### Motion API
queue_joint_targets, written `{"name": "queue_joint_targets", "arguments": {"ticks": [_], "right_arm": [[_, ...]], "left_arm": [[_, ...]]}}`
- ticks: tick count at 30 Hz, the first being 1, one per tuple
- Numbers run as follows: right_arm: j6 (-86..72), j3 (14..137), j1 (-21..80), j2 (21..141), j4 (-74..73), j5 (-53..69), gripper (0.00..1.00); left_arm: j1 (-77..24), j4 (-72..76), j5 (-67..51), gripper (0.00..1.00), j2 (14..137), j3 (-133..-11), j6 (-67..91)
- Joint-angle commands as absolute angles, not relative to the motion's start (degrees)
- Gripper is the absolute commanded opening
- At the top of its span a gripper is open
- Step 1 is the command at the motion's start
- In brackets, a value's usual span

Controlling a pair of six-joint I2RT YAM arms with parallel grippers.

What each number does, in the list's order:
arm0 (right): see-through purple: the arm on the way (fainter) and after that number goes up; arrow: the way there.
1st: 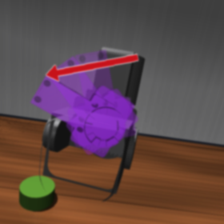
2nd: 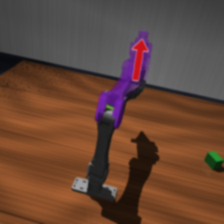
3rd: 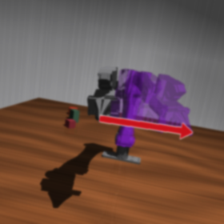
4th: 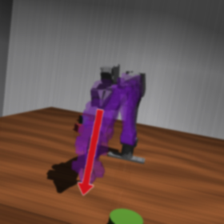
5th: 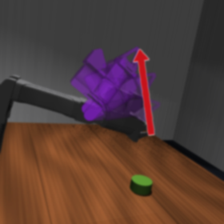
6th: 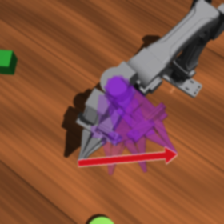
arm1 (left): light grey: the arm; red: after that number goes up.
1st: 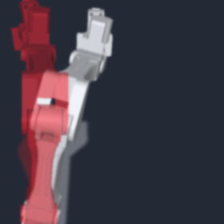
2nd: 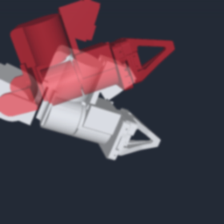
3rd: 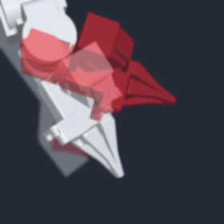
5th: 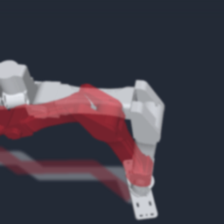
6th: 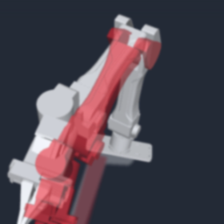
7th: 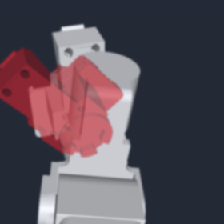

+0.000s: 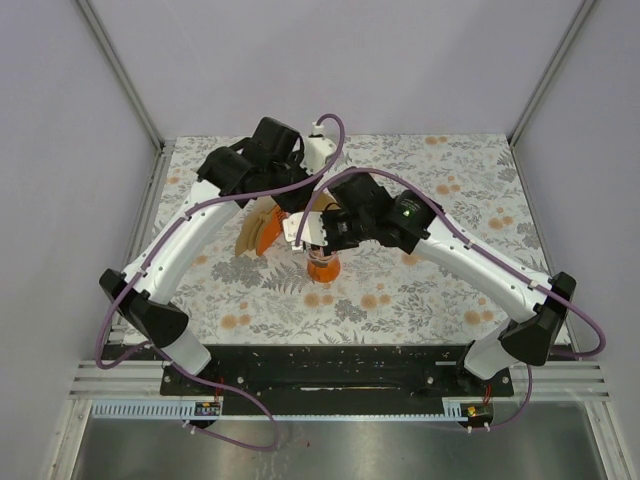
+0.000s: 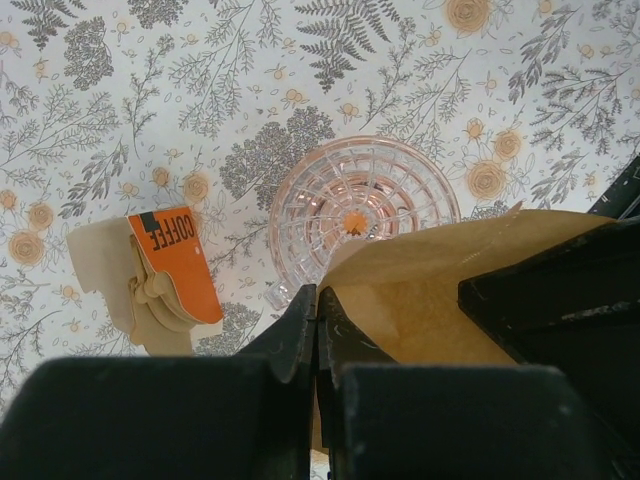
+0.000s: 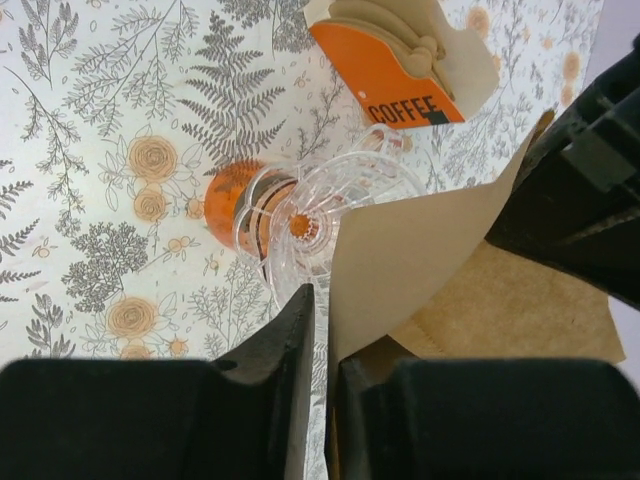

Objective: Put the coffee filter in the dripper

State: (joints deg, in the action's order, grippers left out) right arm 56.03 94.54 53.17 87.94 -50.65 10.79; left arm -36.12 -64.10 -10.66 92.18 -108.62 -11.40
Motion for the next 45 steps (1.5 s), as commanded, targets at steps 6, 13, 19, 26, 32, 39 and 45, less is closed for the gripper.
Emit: {"name": "queue_joint_targets", "arguments": {"ticks": [6, 13, 19, 26, 32, 39, 45], "right_arm": [[52.39, 94.22, 52.47, 87.89, -52.39, 9.31, 0.44], [52.29, 93.25, 52.47, 85.70, -50.45, 13.97, 0.61], [51.16, 92.72, 52.47, 85.52, -50.18, 14.15, 0.65], [44.83, 95.36, 51.86, 83.85, -50.10, 20.55, 0.65], [37.19, 94.83, 51.33, 82.44, -48.16, 25.66, 0.65], [31.56, 94.57, 49.40, 82.53, -46.24, 26.81, 0.65], [26.03, 93.34, 47.47, 81.74, -42.20, 24.53, 0.66]], "left_arm": [[-35.42, -59.68, -8.79, 0.00, 93.51, -106.62, -10.73], [-35.42, -58.62, -6.86, 0.00, 93.96, -104.77, -10.72], [-35.42, -58.10, -9.49, 0.00, 94.39, -103.62, -9.93], [-35.42, -58.18, -10.55, 0.00, 96.06, -103.89, -9.05], [-35.77, -58.10, -9.41, 0.00, 96.24, -104.32, -9.32], [-37.61, -58.54, -7.39, 0.22, 96.07, -103.54, -10.46], [-38.23, -58.27, -4.31, 0.41, 95.98, -103.80, -10.20]]}}
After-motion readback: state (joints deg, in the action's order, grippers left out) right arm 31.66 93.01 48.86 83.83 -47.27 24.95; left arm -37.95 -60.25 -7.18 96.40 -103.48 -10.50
